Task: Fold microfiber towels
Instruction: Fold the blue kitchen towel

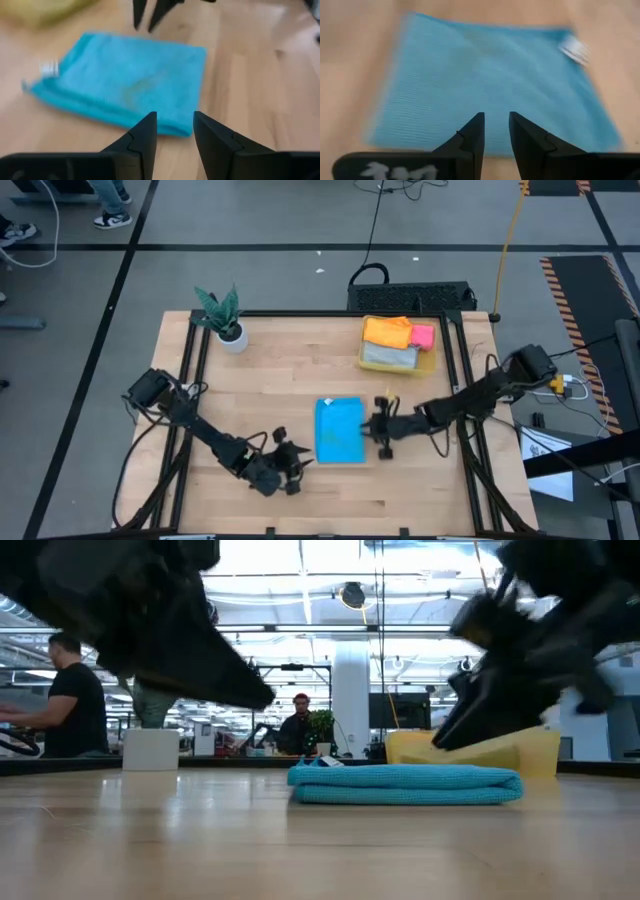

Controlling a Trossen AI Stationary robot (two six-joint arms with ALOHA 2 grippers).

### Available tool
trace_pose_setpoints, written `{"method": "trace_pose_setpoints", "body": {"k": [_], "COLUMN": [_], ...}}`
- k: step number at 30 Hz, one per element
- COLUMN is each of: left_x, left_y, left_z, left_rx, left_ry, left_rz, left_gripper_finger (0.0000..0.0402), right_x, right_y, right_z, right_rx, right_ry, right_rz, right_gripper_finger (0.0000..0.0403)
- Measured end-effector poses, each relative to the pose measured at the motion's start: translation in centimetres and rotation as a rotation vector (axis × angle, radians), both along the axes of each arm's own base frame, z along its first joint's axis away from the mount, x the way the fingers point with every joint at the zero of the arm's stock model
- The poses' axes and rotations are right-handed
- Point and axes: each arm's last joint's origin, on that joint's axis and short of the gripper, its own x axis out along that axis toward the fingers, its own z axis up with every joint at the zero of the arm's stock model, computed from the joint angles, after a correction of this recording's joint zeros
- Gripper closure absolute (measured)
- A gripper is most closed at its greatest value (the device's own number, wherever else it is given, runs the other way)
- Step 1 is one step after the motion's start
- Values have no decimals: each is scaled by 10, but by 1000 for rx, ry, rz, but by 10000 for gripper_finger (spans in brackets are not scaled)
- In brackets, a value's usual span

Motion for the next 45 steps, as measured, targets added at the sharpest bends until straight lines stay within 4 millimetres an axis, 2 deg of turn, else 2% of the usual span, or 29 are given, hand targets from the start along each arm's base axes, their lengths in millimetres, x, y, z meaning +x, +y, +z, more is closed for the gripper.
{"method": "trace_pose_setpoints", "body": {"k": [8,12,16,20,24,29,33,36,42,45], "left_x": [7,12,17,22,23,28,30,31,28,25], "left_y": [0,3,12,19,18,26,29,27,19,16], "left_z": [4,4,4,4,1,-14,-32,-38,-37,-32], "left_rx": [264,313,312,343,452,521,480,475,480,500], "left_ry": [53,75,82,92,98,156,198,190,169,165], "left_rz": [-296,-429,-451,-523,-623,-528,-533,-541,-567,-582], "left_gripper_finger": [270,270,270,261,234,210,216,232,251,251], "right_x": [-15,-22,-28,-29,-28,-26,-23,-20,-15,-13], "right_y": [54,73,84,87,85,81,77,74,72,68], "right_z": [8,9,7,9,7,5,4,-3,-25,-34], "right_rx": [9,23,-22,-7,-9,-60,-98,-133,-221,-281], "right_ry": [-109,-158,-170,-183,-175,-169,-169,-147,-93,-70], "right_rz": [259,328,412,412,401,379,365,369,401,358], "right_gripper_finger": [323,323,318,294,257,226,224,228,229,229]}}
